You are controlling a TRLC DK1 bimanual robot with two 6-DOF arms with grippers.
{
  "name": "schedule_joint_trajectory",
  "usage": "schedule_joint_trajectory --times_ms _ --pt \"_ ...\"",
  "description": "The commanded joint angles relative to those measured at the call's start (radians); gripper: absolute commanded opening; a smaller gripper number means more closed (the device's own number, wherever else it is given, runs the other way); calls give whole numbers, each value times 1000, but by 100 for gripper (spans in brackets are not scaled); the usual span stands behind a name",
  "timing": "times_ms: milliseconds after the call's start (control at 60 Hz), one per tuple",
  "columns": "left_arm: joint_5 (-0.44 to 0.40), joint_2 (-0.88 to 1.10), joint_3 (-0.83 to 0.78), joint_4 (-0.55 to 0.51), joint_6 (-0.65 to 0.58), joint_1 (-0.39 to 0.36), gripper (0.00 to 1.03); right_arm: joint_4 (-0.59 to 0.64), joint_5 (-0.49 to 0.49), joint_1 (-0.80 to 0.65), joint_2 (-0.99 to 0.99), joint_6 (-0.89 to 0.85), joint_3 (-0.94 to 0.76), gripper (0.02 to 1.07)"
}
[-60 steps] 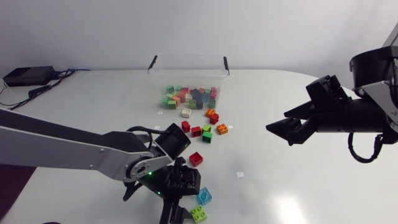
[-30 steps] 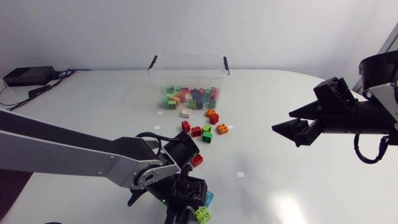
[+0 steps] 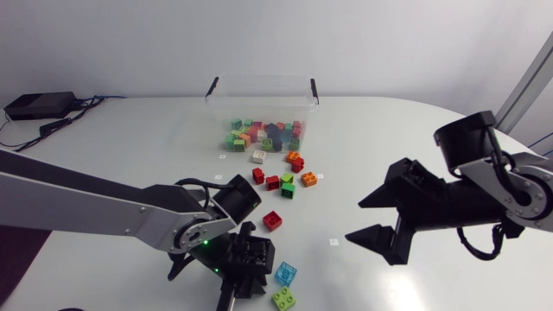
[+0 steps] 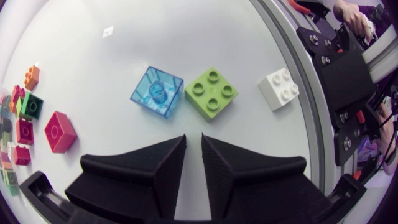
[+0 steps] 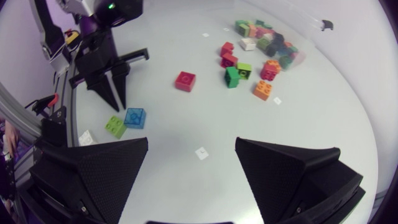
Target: Place the duplo bricks in the container
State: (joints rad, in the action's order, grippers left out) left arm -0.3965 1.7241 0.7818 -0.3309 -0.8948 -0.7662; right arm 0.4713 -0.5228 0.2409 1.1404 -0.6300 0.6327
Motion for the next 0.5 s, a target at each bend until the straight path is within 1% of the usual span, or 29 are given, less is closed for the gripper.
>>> schedule_joint_trajectory --times_ms 0,117,150,167,183,200,267,283,333,367,450,483 --pt "15 -3 -61 -19 -29 31 21 12 15 61 35 -36 -31 103" --pt "16 -29 -79 -33 -27 53 23 7 49 156 81 -30 -37 103" --pt "16 -40 -85 -36 -27 57 27 7 56 187 88 -31 -42 103" --pt "16 -46 -90 -39 -27 61 33 7 58 198 91 -31 -45 103" --pt "16 -49 -92 -40 -27 62 37 7 60 218 98 -34 -48 103" --pt "16 -54 -95 -46 -27 64 46 7 63 228 101 -36 -50 103" --pt "18 -63 -98 -59 -26 68 55 0 75 276 121 -40 -56 103" --pt "19 -67 -101 -60 -26 71 62 -3 79 294 137 -50 -56 103" --pt "28 -72 -104 -60 -24 77 78 -20 87 310 173 -54 -48 103" --pt "33 -78 -107 -62 -24 84 82 -40 98 319 209 -54 -36 103" --pt "35 -98 -115 -65 -23 94 82 -77 119 350 285 -39 -5 103" --pt "36 -109 -121 -65 -21 96 82 -106 145 371 320 -7 10 103"
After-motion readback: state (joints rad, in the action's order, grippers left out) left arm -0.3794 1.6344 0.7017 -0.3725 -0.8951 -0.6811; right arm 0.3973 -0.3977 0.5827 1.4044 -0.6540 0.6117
